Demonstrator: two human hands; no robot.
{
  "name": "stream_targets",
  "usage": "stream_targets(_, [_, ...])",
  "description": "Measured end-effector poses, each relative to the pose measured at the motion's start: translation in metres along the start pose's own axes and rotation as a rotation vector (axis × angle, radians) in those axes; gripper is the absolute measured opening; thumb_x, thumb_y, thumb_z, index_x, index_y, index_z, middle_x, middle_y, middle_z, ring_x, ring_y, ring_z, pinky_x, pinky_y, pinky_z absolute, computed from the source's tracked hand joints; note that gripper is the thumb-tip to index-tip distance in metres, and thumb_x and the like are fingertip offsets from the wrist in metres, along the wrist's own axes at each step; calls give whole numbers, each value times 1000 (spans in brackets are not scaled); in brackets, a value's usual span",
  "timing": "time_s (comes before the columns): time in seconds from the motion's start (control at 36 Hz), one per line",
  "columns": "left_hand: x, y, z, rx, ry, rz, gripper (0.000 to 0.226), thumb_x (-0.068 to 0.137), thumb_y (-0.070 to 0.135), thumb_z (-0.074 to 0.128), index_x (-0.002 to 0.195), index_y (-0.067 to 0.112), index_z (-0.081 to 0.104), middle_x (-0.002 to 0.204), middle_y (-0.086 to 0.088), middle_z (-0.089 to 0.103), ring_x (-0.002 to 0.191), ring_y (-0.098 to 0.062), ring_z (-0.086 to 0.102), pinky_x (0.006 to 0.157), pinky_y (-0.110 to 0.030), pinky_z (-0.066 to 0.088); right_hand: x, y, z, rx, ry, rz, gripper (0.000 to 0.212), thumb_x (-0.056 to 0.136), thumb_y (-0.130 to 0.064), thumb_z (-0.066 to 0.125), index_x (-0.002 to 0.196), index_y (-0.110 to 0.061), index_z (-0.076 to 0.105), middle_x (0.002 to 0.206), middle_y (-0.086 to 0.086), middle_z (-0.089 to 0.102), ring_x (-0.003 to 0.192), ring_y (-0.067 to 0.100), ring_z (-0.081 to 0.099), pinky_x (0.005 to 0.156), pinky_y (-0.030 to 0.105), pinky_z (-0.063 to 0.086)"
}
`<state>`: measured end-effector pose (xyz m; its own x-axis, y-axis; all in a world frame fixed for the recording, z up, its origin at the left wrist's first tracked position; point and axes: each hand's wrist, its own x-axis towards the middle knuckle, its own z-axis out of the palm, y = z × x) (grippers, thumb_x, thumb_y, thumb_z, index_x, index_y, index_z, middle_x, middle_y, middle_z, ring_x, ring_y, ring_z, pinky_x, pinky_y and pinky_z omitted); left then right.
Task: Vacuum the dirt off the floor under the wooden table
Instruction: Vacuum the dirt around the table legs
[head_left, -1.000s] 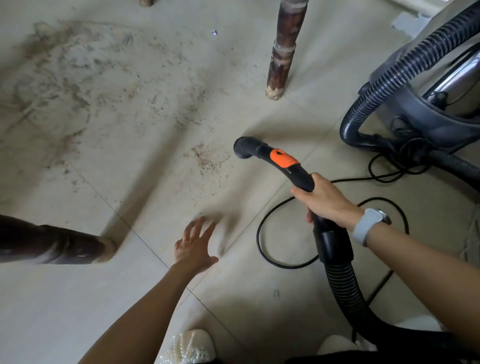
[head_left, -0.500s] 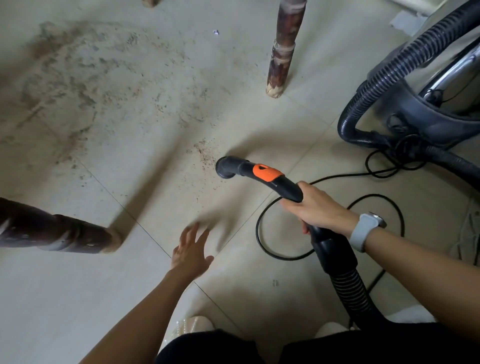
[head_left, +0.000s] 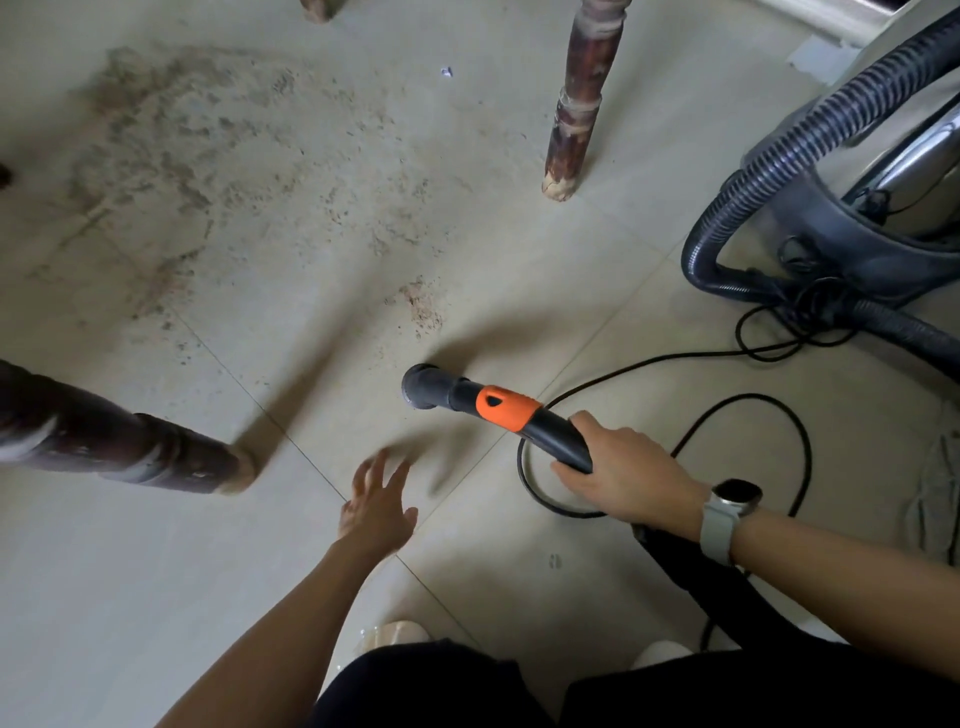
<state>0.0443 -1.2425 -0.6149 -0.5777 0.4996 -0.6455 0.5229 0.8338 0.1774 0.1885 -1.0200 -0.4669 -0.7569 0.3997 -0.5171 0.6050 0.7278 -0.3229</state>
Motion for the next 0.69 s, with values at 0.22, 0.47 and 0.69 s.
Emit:
stream_targets(0.22, [-1, -2, 4, -27, 30, -6, 68, 95, 35, 48, 151, 31, 11, 159, 1, -10, 146, -26, -6, 107, -46, 35, 1, 6, 7, 46, 58, -6, 27, 93, -42, 51, 101, -22, 35, 68, -9, 46, 54, 11, 46, 46, 21, 30])
stream_targets(0.47, [-2, -4, 5, -46, 41, -8, 67, 95, 32, 49, 151, 29, 12, 159, 1, -8, 146, -26, -5, 108, -44, 35, 0, 1, 13, -6, -3, -88, 28, 93, -44, 50, 106, -24, 36, 70, -11, 45, 56, 7, 47, 48, 18, 29])
stream_targets(0.69, [-4, -4, 8, -75, 79, -25, 67, 95, 30, 50, 151, 26, 13, 159, 0, -7, 146, -26, -5, 110, -43, 33, 4, 8, 6, 6, 97, -45, 27, 94, -40, 50, 99, -23, 30, 69, -8, 47, 52, 7, 46, 46, 19, 29])
